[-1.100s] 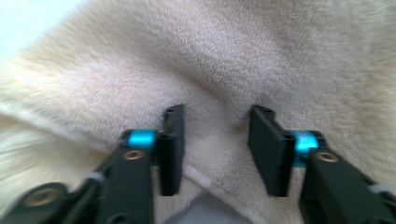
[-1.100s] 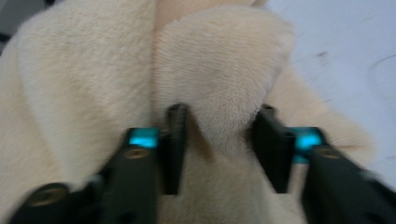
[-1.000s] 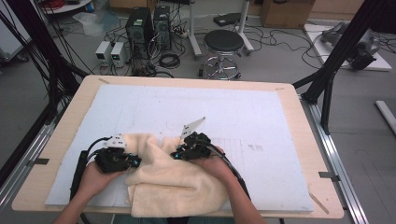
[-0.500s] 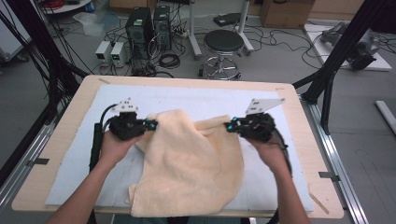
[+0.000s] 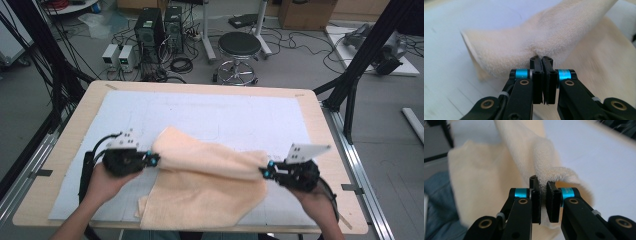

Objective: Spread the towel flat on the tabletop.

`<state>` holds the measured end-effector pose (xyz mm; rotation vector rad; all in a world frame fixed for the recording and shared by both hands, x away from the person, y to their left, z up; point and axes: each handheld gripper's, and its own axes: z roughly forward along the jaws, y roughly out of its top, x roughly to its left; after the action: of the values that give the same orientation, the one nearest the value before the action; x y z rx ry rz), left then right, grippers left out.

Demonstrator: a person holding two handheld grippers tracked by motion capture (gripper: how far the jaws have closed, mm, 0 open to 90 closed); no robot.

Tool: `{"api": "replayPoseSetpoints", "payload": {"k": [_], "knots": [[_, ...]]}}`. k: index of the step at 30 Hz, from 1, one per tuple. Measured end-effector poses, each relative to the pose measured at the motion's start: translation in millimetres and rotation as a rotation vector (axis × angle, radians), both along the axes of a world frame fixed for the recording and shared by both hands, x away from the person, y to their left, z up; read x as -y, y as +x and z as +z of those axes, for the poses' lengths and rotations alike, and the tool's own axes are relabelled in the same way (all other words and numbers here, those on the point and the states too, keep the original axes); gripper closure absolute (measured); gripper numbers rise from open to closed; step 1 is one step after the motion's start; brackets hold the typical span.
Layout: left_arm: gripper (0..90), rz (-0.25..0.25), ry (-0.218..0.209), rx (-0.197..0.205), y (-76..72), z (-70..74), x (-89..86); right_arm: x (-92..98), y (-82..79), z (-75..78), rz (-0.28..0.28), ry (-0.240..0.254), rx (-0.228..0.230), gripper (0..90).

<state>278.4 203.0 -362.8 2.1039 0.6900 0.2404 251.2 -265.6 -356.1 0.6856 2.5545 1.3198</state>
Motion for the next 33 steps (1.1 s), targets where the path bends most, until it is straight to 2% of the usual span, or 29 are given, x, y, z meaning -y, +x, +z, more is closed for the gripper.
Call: {"api": "replayPoseSetpoints", "payload": {"k": [2,3,4,5,6,8,9,10,11,12,15,17,18,19,20,21,22,23,24,25,26,27,28,29,30,31,32,33], "knots": [[87.5,-0.025,0.013,-0.036,-18.1,-16.3,-6.0,-6.3,-15.3,-17.6,0.032,-0.029,-0.041,84.1],[87.5,-0.037,0.023,-0.048,-25.6,-22.5,-7.8,-6.3,-15.3,-17.6,0.032,-0.029,-0.041,84.1],[87.1,-0.049,0.024,-0.062,-32.6,-27.7,-8.7,-10.1,-27.9,-27.9,0.059,-0.047,-0.068,80.7],[87.1,-0.056,0.03,-0.066,-35.4,-28.7,-9.4,-10.1,-27.9,-27.9,0.059,-0.047,-0.068,80.7],[86.5,-0.062,0.028,-0.068,-37.8,-28.3,-10.2,-9.5,-33.1,-27.7,0.072,-0.043,-0.084,73.0],[83.4,-0.061,0.009,-0.052,-39.2,-21.4,-13.4,-7.7,-35.5,-24.3,0.069,-0.04,-0.081,71.2],[79.6,-0.056,0.003,-0.039,-38.2,-16.2,-14.9,-4.8,-36.6,-19.5,0.062,-0.032,-0.061,68.5],[74.1,-0.05,-0.005,-0.026,-36.0,-10.7,-16.1,2.4,-35.7,-7.5,0.034,-0.018,-0.036,64.5],[74.1,-0.046,-0.012,-0.009,-32.5,-5.4,-16.9,2.4,-35.7,-7.5,0.034,-0.018,-0.036,64.5],[70.8,-0.038,-0.018,0.007,-28.0,-0.6,-17.2,8.3,-29.2,3.5,0.007,-0.009,-0.012,60.0],[66.9,-0.024,-0.029,0.04,-9.3,8.0,-12.4,11.2,-18.0,12.4,-0.007,0.0,0.01,58.8],[64.9,-0.015,-0.028,0.063,6.7,6.6,-6.8,9.8,-2.7,16.5,-0.022,-0.02,0.028,57.6],[61.5,-0.01,-0.027,0.057,15.6,4.4,-3.6,5.2,15.5,14.0,-0.033,-0.031,0.022,55.0],[59.8,0.002,-0.026,0.059,23.3,1.7,-0.3,1.8,25.0,11.0,-0.037,-0.031,0.017,54.4],[59.8,0.018,-0.027,0.067,30.7,-1.5,3.2,1.8,25.0,11.0,-0.037,-0.031,0.017,54.4],[56.9,0.023,-0.025,0.073,37.9,-4.6,6.8,-5.5,43.6,2.8,-0.04,-0.046,0.005,52.9],[56.9,0.028,-0.017,0.08,44.9,-7.7,10.5,-5.5,43.6,2.8,-0.04,-0.046,0.005,52.9],[56.8,0.033,-0.002,0.073,52.4,-10.0,14.2,-11.2,62.6,-8.5,-0.06,-0.065,-0.007,51.7],[56.8,0.038,0.006,0.062,59.6,-12.4,17.3,-11.2,62.6,-8.5,-0.06,-0.065,-0.007,51.7],[56.8,0.035,0.005,0.051,66.6,-15.2,19.7,-13.7,70.9,-14.1,-0.066,-0.071,-0.024,50.4],[56.6,0.046,0.007,0.045,73.2,-18.5,21.5,-17.1,84.9,-25.0,-0.085,-0.107,-0.041,48.0],[56.6,0.068,0.004,0.037,79.1,-22.2,22.1,-17.1,84.9,-25.0,-0.085,-0.107,-0.041,48.0],[55.2,0.081,-0.002,0.022,85.2,-26.3,21.6,-17.9,91.0,-30.1,-0.093,-0.119,-0.058,46.2],[49.7,0.101,0.0,0.011,90.4,-30.6,21.0,-17.4,101.4,-39.6,-0.103,-0.135,-0.096,42.7],[49.7,0.121,0.004,0.004,95.0,-34.8,20.3,-17.4,101.4,-39.6,-0.103,-0.135,-0.096,42.7],[47.6,0.134,0.01,-0.006,99.1,-38.6,19.1,-16.9,105.5,-43.8,-0.111,-0.145,-0.118,41.9],[43.3,0.145,0.011,-0.021,102.6,-42.3,18.5,-16.1,112.6,-53.5,-0.11,-0.157,-0.163,41.8],[42.9,0.145,0.009,-0.04,105.7,-46.0,18.4,-15.9,114.9,-58.2,-0.108,-0.162,-0.185,44.5]]}}
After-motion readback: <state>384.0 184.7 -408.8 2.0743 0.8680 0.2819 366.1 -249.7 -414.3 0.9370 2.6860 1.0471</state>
